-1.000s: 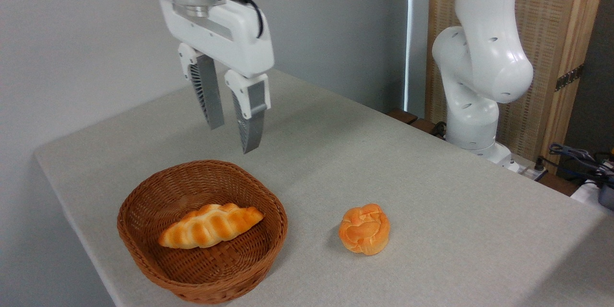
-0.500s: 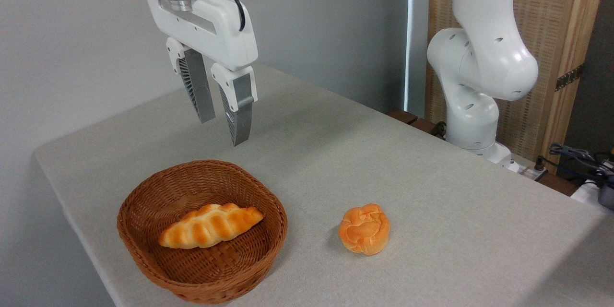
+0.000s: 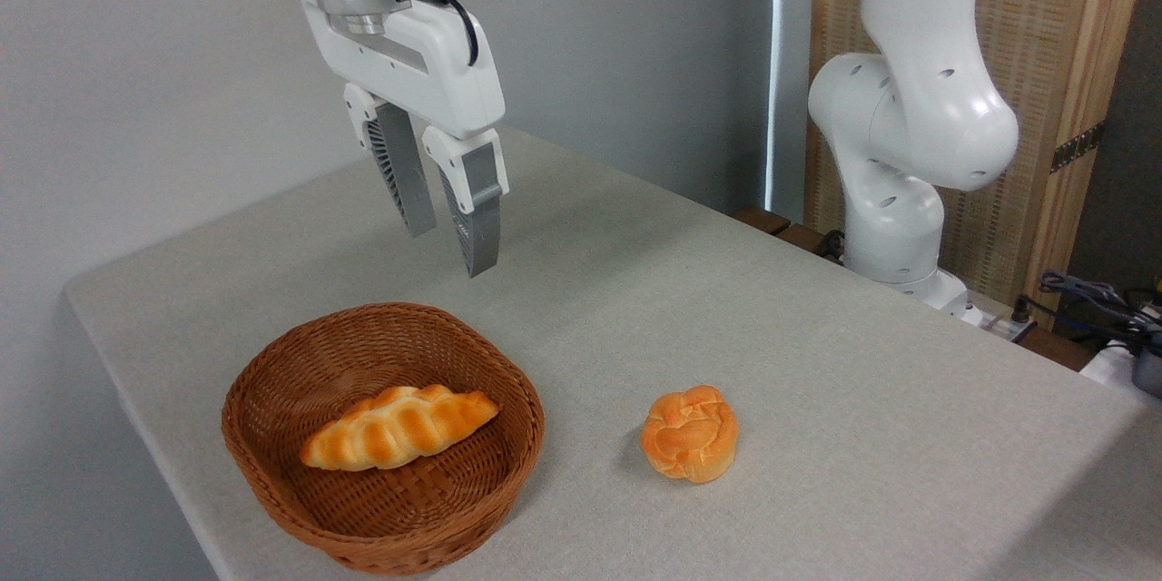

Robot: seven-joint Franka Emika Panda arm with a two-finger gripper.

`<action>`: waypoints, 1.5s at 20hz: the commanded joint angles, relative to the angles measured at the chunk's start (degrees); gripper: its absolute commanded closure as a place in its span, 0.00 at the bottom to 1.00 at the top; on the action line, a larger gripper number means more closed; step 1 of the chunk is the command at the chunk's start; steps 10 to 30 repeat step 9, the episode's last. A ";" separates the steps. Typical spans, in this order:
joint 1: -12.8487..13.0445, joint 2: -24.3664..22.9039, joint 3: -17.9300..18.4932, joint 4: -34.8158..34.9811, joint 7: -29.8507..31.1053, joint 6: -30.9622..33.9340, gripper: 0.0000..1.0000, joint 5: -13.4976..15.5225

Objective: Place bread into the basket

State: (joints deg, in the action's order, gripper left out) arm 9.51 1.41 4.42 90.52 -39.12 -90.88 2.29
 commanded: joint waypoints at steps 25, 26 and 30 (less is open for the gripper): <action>-0.29 -3.08 0.50 4.75 1.15 -4.31 0.00 -1.23; -0.29 -3.08 0.50 4.75 1.15 -4.31 0.00 -1.23; -0.29 -3.08 0.50 4.75 1.15 -4.31 0.00 -1.23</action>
